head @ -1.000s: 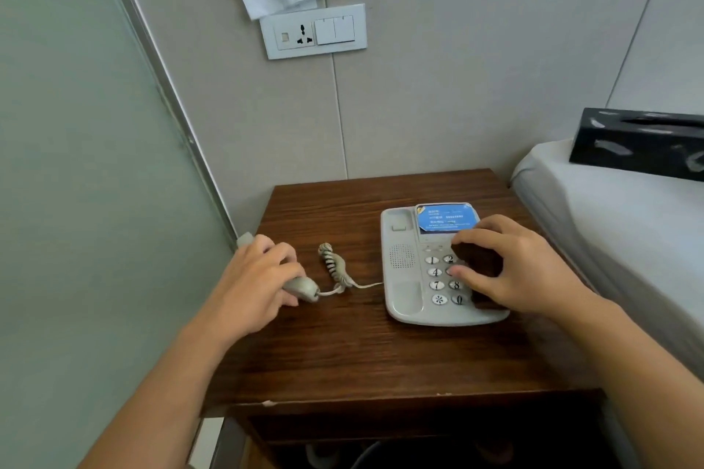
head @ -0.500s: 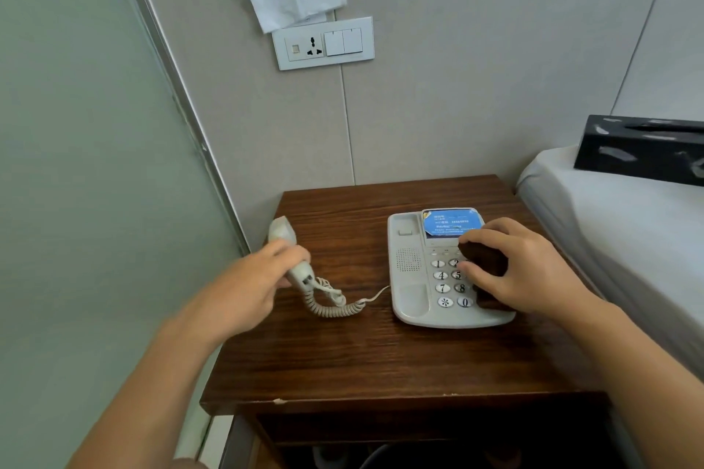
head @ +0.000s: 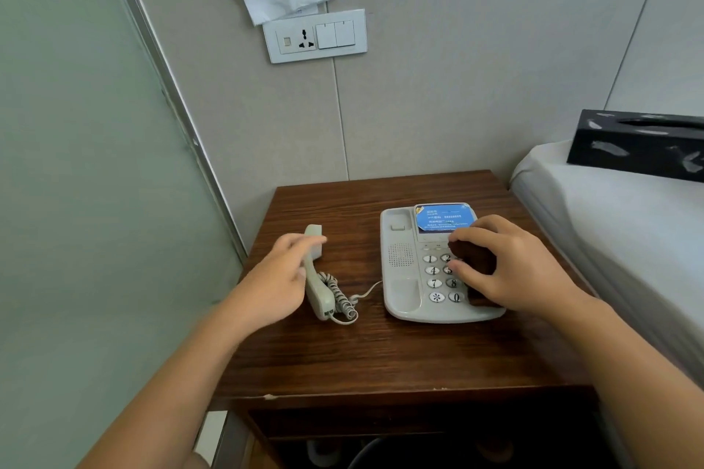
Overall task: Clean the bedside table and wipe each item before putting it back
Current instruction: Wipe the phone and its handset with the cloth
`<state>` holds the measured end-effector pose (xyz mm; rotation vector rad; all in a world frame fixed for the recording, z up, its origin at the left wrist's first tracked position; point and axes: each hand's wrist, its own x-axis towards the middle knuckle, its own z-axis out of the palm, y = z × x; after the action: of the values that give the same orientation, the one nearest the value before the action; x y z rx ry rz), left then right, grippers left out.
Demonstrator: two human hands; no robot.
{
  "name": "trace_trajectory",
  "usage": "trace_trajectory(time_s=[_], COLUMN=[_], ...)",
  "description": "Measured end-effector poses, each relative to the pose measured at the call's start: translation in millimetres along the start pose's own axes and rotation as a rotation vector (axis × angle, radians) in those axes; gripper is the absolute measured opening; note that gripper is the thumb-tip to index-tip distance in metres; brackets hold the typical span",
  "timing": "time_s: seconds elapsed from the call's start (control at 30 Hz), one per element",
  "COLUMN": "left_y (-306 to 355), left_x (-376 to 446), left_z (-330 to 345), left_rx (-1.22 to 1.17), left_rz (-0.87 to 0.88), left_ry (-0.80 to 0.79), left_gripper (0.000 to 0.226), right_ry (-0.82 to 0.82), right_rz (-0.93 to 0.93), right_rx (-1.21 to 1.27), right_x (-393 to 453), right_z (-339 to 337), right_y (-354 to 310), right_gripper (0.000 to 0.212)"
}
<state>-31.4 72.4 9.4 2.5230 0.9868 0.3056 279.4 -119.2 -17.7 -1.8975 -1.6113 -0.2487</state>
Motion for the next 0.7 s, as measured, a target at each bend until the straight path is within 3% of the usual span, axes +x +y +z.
trace_trajectory(time_s=[0.07,0.17,0.23,0.33,0.53,0.7], left_y=[-6,-8,-5,7,33,97], left_x=[3,5,6,7,8,13], left_z=[6,16,20,23,4,-14], left_rx=[-0.183,-0.455,-0.497,-0.439,-0.073,0.117], left_rz=[-0.104,-0.311,-0.380,-0.353,-0.232,-0.071], left_ry=[0.091,0.091,0.066,0.063,0.132,0.172], left_gripper=[0.052,0.079,0.085,0.080,0.071,0.064], right_ry=[-0.001,-0.002,-0.005,-0.015,-0.028,-0.032], right_rz=[0.002,0.008,0.016,0.020,0.029,0.025], right_rx=[-0.004,-0.007,-0.006,-0.005,-0.001,-0.019], right_x=[0,0,-1,0,-1,1], right_z=[0,-1,-2,-2,-6,-3], right_y=[0,1,0,-1,2,1], right_gripper=[0.042,0.043,0.043,0.043,0.045,0.044])
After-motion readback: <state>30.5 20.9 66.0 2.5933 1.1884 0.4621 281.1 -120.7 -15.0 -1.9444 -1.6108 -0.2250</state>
